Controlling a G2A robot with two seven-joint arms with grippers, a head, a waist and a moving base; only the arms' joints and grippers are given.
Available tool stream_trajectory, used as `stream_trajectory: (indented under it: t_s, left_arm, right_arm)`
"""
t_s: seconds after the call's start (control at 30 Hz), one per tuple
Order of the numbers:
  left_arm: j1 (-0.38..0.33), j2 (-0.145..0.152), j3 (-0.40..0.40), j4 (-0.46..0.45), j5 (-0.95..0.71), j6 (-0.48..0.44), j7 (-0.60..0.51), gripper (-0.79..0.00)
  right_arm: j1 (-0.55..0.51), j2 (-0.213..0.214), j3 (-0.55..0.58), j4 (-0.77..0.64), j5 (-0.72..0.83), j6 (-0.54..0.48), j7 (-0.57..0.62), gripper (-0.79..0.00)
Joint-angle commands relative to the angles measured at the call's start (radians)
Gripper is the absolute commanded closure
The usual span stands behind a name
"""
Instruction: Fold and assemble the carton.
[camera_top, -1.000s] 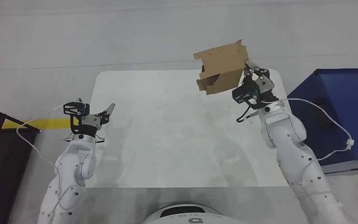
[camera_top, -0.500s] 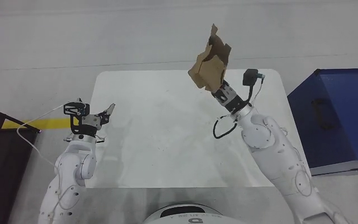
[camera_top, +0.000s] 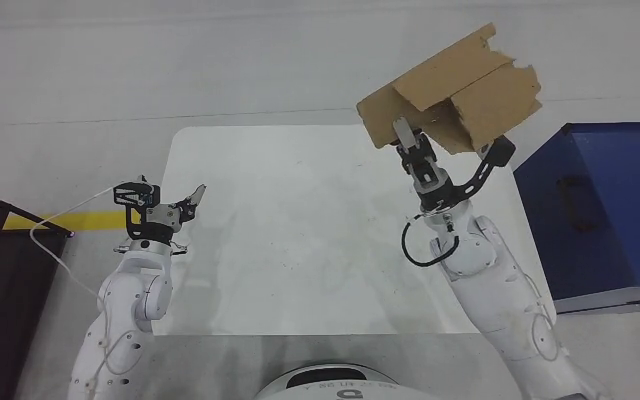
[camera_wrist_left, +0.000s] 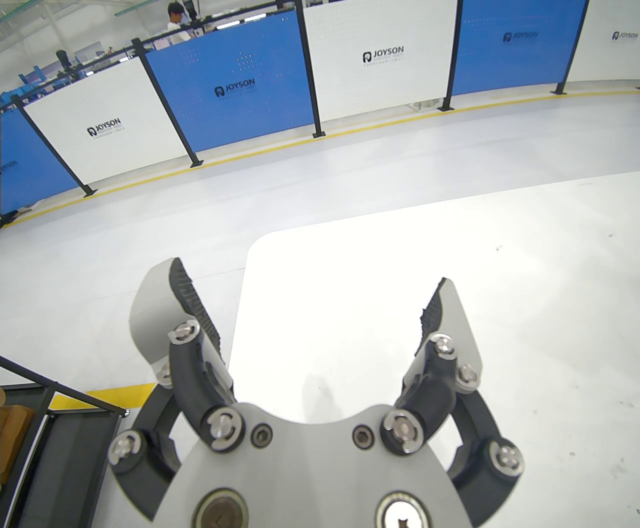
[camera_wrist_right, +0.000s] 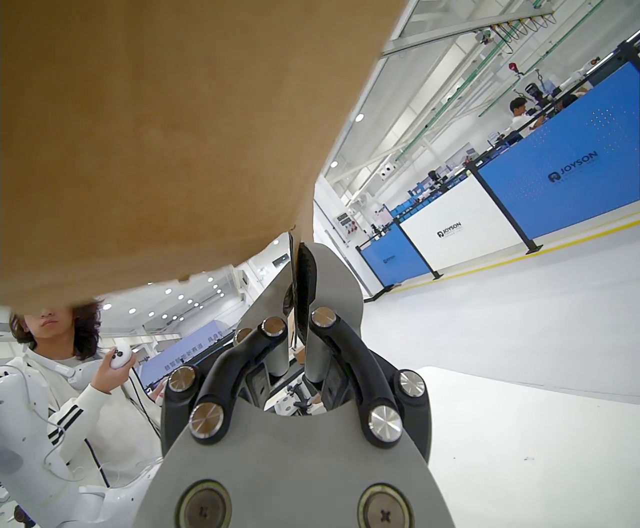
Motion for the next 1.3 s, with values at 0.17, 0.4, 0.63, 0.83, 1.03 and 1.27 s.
stream_trajectory:
  t_s: [0.17,0.4,0.63,0.83,1.03,1.27]
  left_arm:
    - [0.000,0.000,0.000,0.000,0.000,0.000,0.000,-0.785]
    - [0.000,0.000,0.000,0.000,0.000,0.000,0.000,-0.785]
    - [0.000,0.000,0.000,0.000,0.000,0.000,0.000,-0.785]
    - [0.000,0.000,0.000,0.000,0.000,0.000,0.000,-0.785]
    - [0.000,0.000,0.000,0.000,0.000,0.000,0.000,-0.785]
    - [0.000,0.000,0.000,0.000,0.000,0.000,0.000,-0.785]
  right_arm:
    - [-0.020,-0.004,0.026,-0.007,-0.064,-0.019,-0.024,0.000]
    - [-0.039,0.004,0.109,-0.050,-0.527,0.078,-0.063,0.000]
    - [-0.096,0.016,0.112,-0.097,-1.146,0.243,-0.145,0.000]
    - [-0.131,0.040,0.123,-0.148,-1.625,0.300,-0.060,0.000]
    - [-0.132,0.055,0.147,-0.138,-1.879,0.293,0.037,0.000]
    - [-0.157,0.066,0.224,-0.179,-1.965,0.307,0.118,0.000]
